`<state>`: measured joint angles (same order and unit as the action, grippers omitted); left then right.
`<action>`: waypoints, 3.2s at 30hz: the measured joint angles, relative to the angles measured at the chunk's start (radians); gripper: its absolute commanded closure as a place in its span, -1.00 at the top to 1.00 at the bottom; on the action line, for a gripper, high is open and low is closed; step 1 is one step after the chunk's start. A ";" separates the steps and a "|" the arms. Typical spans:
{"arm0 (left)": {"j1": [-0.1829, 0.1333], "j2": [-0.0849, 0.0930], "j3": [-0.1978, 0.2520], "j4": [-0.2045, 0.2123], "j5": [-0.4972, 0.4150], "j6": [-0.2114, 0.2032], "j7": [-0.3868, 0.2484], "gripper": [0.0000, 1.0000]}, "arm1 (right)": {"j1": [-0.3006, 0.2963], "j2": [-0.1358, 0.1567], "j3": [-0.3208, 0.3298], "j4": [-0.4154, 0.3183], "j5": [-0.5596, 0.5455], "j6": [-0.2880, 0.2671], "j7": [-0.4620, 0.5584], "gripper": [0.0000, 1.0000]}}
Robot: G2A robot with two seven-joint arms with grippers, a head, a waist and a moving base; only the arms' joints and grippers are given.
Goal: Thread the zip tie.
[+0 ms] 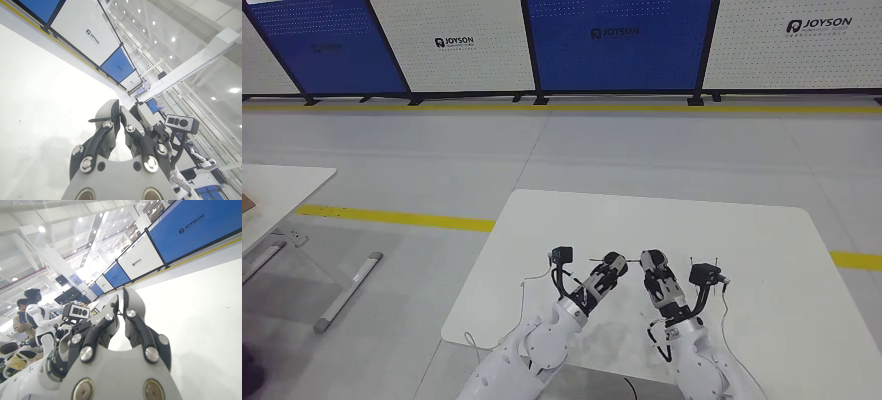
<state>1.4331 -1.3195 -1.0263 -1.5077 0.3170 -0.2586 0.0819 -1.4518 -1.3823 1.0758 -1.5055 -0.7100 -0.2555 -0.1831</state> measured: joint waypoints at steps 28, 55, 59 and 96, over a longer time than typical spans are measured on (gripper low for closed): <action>-0.008 -0.002 -0.003 0.007 -0.021 0.008 0.011 -1.00 | -0.006 -0.004 0.002 0.021 -0.011 -0.019 -0.005 -0.92; -0.004 -0.002 0.001 0.000 -0.020 0.001 0.003 -1.00 | 0.009 -0.010 -0.005 0.028 -0.032 -0.006 0.009 -1.00; -0.005 -0.002 0.000 0.001 -0.019 0.009 0.003 -0.54 | 0.006 -0.011 -0.002 0.026 -0.034 -0.001 0.005 -1.00; -0.006 0.000 -0.016 0.000 -0.049 0.001 -0.006 -1.00 | 0.023 -0.022 0.006 0.051 -0.020 0.047 0.004 -1.00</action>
<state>1.4271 -1.3199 -1.0426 -1.5078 0.2681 -0.2575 0.0756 -1.4291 -1.4047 1.0815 -1.4545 -0.7297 -0.2086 -0.1791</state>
